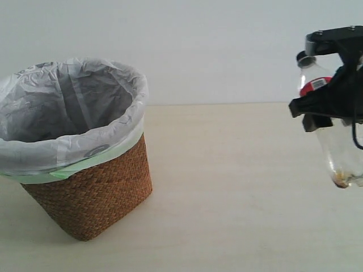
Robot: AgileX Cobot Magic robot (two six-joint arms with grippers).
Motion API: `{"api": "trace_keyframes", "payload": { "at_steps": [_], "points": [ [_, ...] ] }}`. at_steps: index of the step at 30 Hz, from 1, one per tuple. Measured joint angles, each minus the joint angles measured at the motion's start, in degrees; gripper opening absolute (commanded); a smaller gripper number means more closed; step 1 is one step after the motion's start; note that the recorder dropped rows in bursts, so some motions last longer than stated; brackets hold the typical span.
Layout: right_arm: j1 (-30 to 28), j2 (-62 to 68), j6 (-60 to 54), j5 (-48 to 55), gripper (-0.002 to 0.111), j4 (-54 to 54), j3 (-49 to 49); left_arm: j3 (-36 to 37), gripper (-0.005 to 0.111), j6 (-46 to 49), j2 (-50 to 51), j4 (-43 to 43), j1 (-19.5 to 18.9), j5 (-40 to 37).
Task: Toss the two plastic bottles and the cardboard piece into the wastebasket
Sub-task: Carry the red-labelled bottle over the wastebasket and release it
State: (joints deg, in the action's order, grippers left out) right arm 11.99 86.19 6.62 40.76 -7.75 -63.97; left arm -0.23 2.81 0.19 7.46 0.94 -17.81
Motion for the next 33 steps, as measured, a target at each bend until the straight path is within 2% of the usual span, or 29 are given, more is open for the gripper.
{"api": "trace_keyframes", "payload": {
  "at_steps": [3, 6, 8, 10, 11, 12, 13, 14, 15, 17, 19, 22, 24, 29, 30, 33],
  "points": [
    [-2.9, 0.0, 0.1, 0.7, 0.004, -1.4, 0.0, 0.0, 0.004, 0.0, 0.0, 0.0, 0.0, 0.0],
    [-2.6, 0.0, -0.2, -1.8, 0.004, 0.1, 0.0, 0.0, 0.004, 0.0, 0.0, 0.0, 0.0, 0.0],
    [0.3, 0.0, -2.3, -5.3, 0.004, 3.6, -0.3, 0.0, 0.004, 0.0, 0.0, 0.0, 0.0, 0.0],
    [7.6, 0.9, -4.3, -8.0, 0.007, 9.5, -5.3, 0.0, 0.004, 0.0, 0.0, 0.0, 0.0, 0.0],
    [10.0, 1.4, -4.7, -8.2, 0.013, 11.0, -8.1, 0.0, 0.004, 0.0, 0.0, 0.0, 0.0, 0.0],
    [13.1, 2.3, -5.1, -8.1, 0.036, 12.8, -12.3, 0.0, 0.004, 0.0, 0.0, 0.0, 0.0, 0.0],
    [18.2, 4.6, -5.6, -6.4, 0.051, 16.0, -22.8, 0.0, 0.004, 0.0, 0.0, 0.0, 0.0, 0.0],
    [20.4, 6.2, -5.5, -4.5, 0.073, 18.0, -28.5, 0.0, 0.004, 0.0, 0.0, 0.0, 0.0, 0.0],
    [23.9, 9.2, -5.5, -2.0, 0.075, 21.9, -38.5, 0.0, 0.004, 0.0, 0.0, 0.0, 0.0, 0.0],
    [26.9, 13.5, -3.4, 1.2, 0.068, 23.3, -50.9, 0.0, 0.004, 0.0, 0.0, 0.0, 0.0, 0.0],
    [27.4, 16.5, -0.1, 5.8, 0.064, 21.5, -58.1, 0.0, 0.004, 0.0, 0.0, 0.0, 0.0, 0.0],
    [26.0, 18.5, 2.3, 13.1, 0.06, 14.0, -59.4, 0.0, 0.004, 0.0, 0.0, 0.0, 0.0, 0.0],
    [24.7, 18.9, 3.5, 17.8, 0.052, 8.1, -59.4, 0.0, 0.004, 0.0, 0.0, 0.0, 0.0, 0.0],
    [21.0, 19.0, 4.5, 27.7, 0.007, -5.8, -59.4, 0.0, 0.004, 0.0, 0.0, 0.0, 0.0, 0.0],
    [20.3, 19.0, 4.4, 28.3, 0.002, -8.7, -59.2, 0.0, 0.004, 0.0, 0.0, 0.0, 0.0, 0.0],
    [19.1, 17.6, 4.4, 28.7, 0.006, -13.4, -56.4, 0.0, 0.004, 0.0, 0.0, 0.0, 0.0, 0.0]
  ]
}}
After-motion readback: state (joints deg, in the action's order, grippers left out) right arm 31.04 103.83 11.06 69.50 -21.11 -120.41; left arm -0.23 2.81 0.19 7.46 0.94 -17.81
